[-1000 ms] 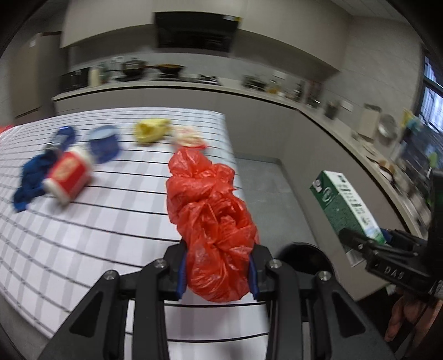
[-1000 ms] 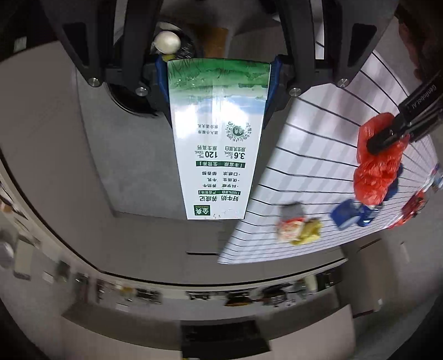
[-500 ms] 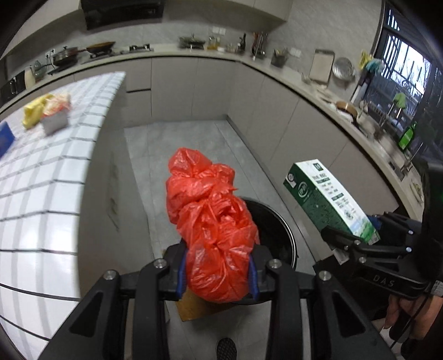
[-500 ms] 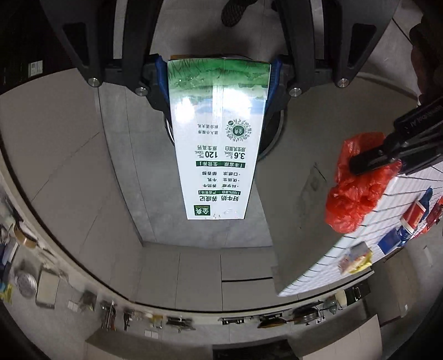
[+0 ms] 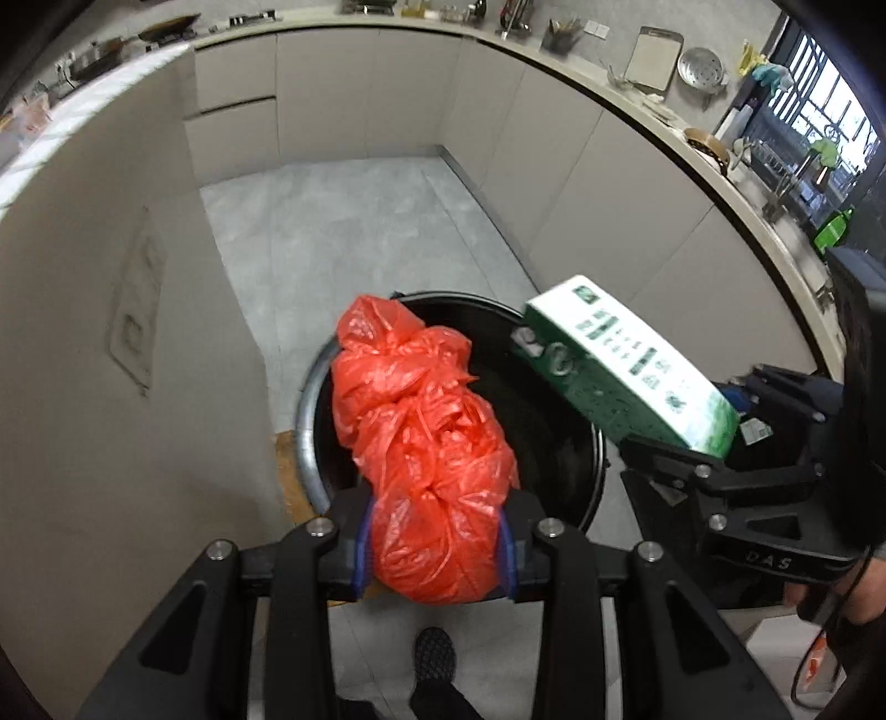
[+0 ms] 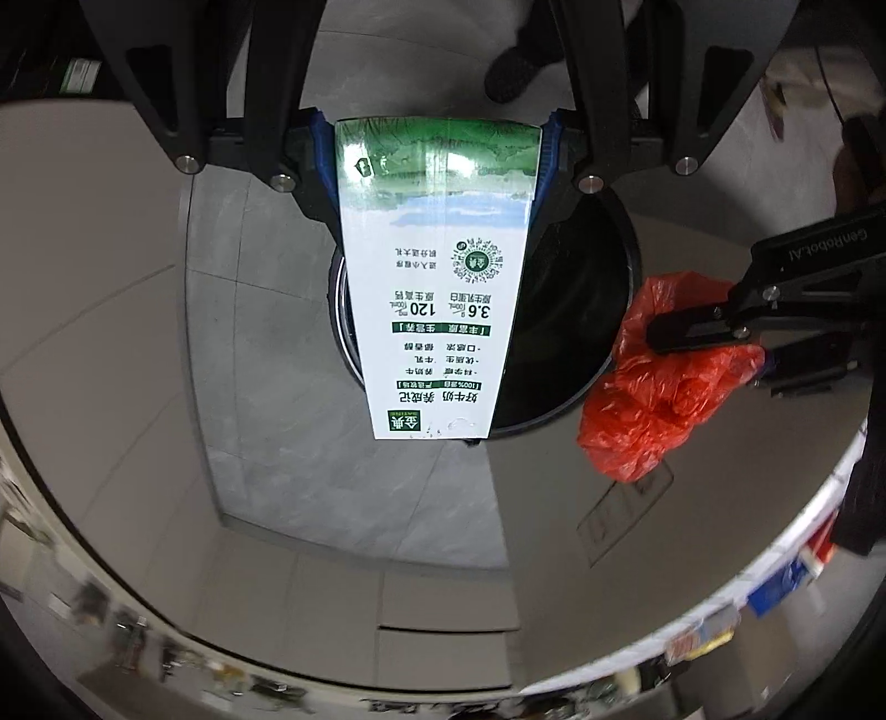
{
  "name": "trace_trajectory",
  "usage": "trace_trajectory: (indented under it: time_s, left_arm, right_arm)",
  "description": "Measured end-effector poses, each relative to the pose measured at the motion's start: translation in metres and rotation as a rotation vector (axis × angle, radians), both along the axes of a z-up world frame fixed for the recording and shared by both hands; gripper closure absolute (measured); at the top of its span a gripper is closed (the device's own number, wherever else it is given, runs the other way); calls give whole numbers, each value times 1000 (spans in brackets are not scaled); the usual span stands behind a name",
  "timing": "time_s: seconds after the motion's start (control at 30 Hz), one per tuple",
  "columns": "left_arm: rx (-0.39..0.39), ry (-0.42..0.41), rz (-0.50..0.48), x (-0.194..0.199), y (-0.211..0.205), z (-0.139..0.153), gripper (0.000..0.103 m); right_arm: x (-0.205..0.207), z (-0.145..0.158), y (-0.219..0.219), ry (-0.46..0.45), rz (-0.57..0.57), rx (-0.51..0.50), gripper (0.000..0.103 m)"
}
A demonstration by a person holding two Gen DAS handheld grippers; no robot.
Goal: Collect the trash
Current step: 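Open both tools over the black bin to drop bag and carton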
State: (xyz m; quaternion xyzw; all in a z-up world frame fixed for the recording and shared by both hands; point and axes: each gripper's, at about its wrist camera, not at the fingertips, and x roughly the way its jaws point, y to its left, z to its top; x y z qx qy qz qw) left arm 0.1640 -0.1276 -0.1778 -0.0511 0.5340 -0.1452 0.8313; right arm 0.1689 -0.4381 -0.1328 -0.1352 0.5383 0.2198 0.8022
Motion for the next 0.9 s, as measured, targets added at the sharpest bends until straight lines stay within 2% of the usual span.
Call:
trace_trajectory:
  time_s: [0.03,0.07,0.1,0.13,0.17,0.33,0.53,0.9]
  left_arm:
    - [-16,21,4,4,0,-4,53]
    - [-16,22,24,7,3,-5,17]
    - [8,-3,74,8,9,-4,2]
    - [34,-33,117,8,15,-2,1]
    - [48,-31,134,10,19,-2,1]
    - [102,-53,203,8,28,5,1]
    - [115,-59,209,3,20,16,1]
    - [120,-180,217,4,15,64,0]
  right_arm:
    - [4,-3,1,8,18,-2,46]
    - [9,-8,6,24,44,-8,45]
    - [12,-15,9,35,83,-29,44]
    - [16,-20,10,15,106,-54,22]
    - [23,-24,9,-8,103,-77,0]
    - [49,-20,-16,0,-7,-103,0]
    - [54,-3,-29,-27,-90,-88,0]
    - [55,43,-33,-85,-247,19,0]
